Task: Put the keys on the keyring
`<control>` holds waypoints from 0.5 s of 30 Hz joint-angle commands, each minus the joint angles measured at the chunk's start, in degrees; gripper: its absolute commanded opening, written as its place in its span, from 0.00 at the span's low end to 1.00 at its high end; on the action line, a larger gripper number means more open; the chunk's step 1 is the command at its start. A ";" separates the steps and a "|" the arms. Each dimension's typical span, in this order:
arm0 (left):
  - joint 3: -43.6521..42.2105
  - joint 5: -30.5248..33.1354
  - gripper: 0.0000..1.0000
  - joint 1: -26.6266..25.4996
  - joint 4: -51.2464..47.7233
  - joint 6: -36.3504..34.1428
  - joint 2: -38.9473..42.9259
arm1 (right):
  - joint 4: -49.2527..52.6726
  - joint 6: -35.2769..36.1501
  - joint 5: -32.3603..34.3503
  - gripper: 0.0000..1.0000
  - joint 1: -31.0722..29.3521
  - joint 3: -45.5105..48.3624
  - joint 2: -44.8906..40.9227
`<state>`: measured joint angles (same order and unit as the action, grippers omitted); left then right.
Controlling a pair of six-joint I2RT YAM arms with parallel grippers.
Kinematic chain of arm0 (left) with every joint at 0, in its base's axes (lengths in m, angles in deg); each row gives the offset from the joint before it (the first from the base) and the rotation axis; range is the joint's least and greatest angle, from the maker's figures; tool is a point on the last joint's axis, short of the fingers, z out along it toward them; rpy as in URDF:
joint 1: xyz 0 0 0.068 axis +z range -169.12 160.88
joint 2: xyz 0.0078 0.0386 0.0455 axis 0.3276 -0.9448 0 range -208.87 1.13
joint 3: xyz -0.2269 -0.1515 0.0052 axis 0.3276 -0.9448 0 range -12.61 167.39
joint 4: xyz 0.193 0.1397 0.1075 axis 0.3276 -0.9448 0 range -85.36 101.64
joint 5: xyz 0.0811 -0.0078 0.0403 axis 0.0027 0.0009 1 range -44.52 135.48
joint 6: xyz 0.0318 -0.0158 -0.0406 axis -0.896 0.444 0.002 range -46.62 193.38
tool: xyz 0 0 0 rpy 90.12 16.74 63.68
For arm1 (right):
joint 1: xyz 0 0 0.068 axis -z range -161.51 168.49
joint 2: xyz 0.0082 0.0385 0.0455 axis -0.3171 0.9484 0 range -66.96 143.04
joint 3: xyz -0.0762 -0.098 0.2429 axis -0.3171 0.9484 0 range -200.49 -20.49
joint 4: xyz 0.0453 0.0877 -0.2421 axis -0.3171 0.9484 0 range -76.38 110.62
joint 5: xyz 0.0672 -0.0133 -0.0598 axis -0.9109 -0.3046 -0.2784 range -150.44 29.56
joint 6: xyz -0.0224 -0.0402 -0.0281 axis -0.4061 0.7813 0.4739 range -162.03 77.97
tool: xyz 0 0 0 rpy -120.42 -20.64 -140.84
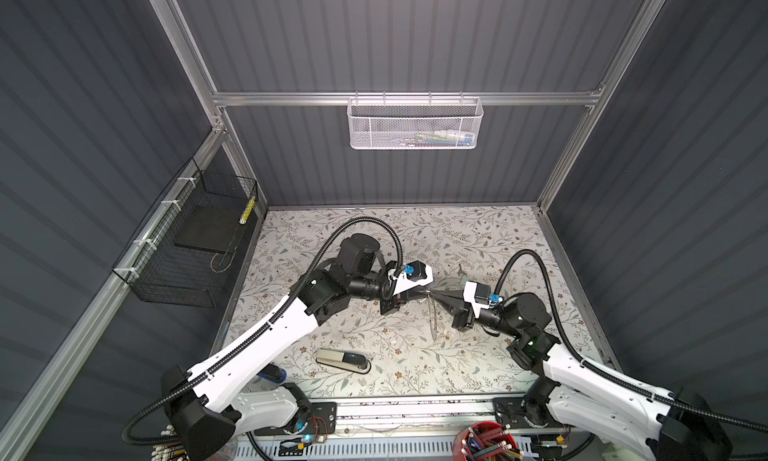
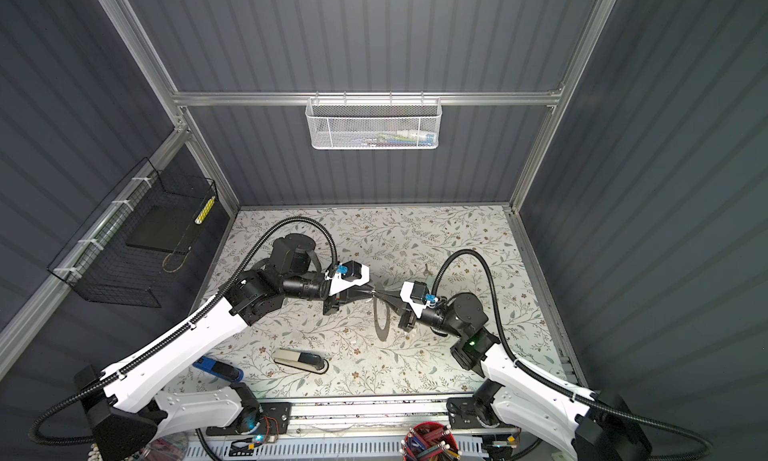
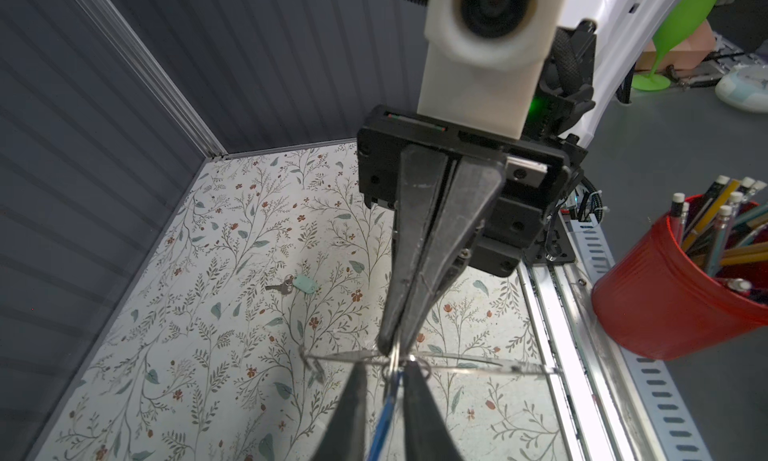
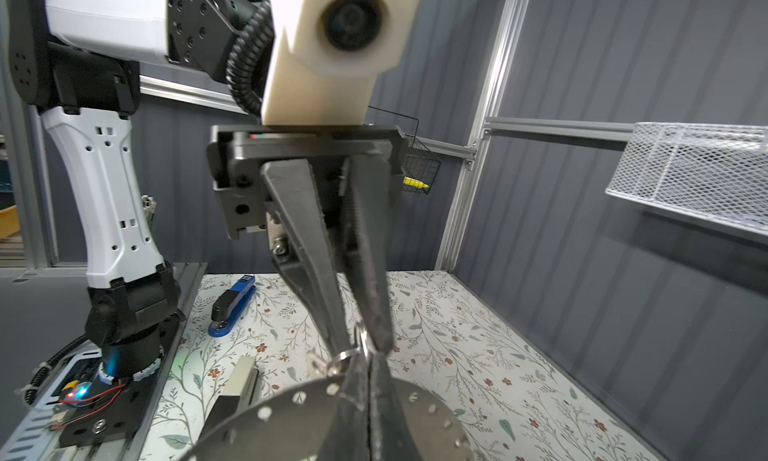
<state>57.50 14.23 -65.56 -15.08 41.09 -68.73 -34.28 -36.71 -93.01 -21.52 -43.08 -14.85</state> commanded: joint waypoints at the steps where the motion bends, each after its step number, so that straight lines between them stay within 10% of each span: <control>1: 0.42 2.64 0.38 -0.39 -0.01 0.75 0.78 | -2.37 -0.31 -0.90 0.00 0.01 -0.85 -0.86; 15: 0.47 8.39 0.32 0.47 -1.92 0.70 2.88 | -2.13 -0.08 -0.76 0.00 0.41 -0.85 -1.40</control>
<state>57.46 21.05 -65.51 -15.59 41.61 -66.00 -34.39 -36.68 -93.43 -21.21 -43.08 -15.37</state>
